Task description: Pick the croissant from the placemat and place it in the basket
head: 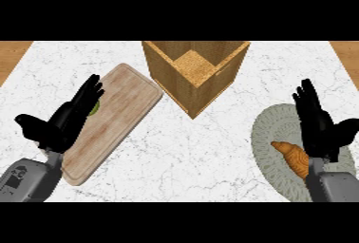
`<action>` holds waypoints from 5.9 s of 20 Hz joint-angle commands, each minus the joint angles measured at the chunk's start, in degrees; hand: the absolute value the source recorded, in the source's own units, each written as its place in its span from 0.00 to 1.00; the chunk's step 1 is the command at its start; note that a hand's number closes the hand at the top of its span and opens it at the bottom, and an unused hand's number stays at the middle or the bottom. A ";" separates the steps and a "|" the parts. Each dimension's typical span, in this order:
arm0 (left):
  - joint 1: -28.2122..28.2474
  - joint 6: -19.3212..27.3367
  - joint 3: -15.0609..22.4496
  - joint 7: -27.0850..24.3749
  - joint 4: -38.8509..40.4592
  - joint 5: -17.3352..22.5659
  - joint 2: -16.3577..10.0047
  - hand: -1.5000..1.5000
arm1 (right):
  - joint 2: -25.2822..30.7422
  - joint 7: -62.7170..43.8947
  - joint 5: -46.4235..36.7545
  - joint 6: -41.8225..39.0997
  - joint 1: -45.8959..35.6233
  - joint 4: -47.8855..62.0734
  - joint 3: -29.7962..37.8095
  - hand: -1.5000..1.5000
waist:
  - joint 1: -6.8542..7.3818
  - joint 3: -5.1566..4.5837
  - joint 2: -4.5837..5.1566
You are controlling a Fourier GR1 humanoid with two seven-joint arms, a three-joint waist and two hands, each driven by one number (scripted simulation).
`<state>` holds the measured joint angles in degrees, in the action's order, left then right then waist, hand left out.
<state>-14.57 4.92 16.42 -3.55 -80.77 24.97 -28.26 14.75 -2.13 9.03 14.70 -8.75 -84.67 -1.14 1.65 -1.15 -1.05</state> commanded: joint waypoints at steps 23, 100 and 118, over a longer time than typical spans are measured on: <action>0.83 7.62 -2.06 -0.51 -3.57 -12.41 -7.23 0.50 | 23.00 -10.17 -30.73 -31.46 -6.67 -36.73 -25.37 0.00 | -2.54 0.74 -0.04; 2.63 -6.84 -17.95 0.96 -5.17 -30.18 8.94 0.50 | 21.81 21.99 -81.92 -45.86 -6.39 5.51 -23.86 0.00 | -1.57 1.15 1.10; 6.76 -8.96 -19.33 2.70 -11.99 -31.47 11.79 0.50 | 16.04 28.82 -89.46 -40.52 -9.64 10.43 -21.37 1.00 | -1.21 1.15 1.03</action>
<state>-10.88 -4.03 -3.40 0.01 -89.96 -6.02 -17.69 32.85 25.60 -78.61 -25.84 -16.95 -76.63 -21.89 0.29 -0.65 -0.80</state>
